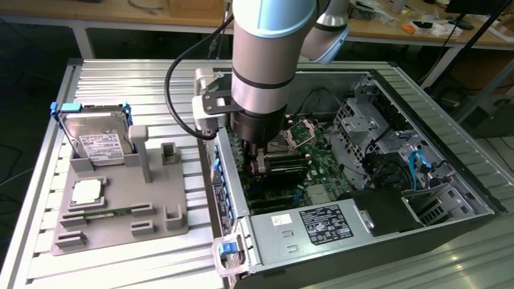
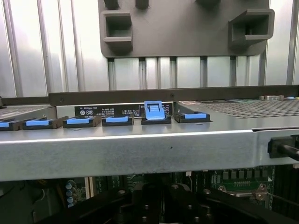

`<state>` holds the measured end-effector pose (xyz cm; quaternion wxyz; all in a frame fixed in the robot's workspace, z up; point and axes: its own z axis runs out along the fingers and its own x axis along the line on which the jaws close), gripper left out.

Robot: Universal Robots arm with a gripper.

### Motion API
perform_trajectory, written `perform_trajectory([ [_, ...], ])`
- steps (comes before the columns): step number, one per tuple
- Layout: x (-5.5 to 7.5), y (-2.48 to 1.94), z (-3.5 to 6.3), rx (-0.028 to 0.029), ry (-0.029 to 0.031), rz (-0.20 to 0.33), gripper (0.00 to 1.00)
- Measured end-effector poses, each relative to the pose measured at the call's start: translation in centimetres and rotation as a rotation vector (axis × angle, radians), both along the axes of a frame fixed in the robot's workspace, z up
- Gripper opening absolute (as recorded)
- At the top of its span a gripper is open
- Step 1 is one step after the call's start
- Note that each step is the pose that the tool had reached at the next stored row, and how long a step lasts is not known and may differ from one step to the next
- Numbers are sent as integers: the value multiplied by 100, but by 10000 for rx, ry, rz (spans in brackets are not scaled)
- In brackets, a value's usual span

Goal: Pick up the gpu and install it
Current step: 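Press down on the gpu until it lock into place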

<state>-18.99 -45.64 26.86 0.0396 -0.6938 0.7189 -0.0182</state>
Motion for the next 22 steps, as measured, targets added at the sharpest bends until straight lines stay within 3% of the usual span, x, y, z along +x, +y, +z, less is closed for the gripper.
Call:
perform_trajectory([
  [5,3,4,55,32,-29,-2,11],
  [9,1,1,231,-17,-8,0,11],
  [15,1,2,348,-75,1,1,11],
  [16,6,3,347,-72,38,1,11],
  [18,18,4,349,-74,173,0,11],
  [22,55,5,349,-74,593,0,11],
])
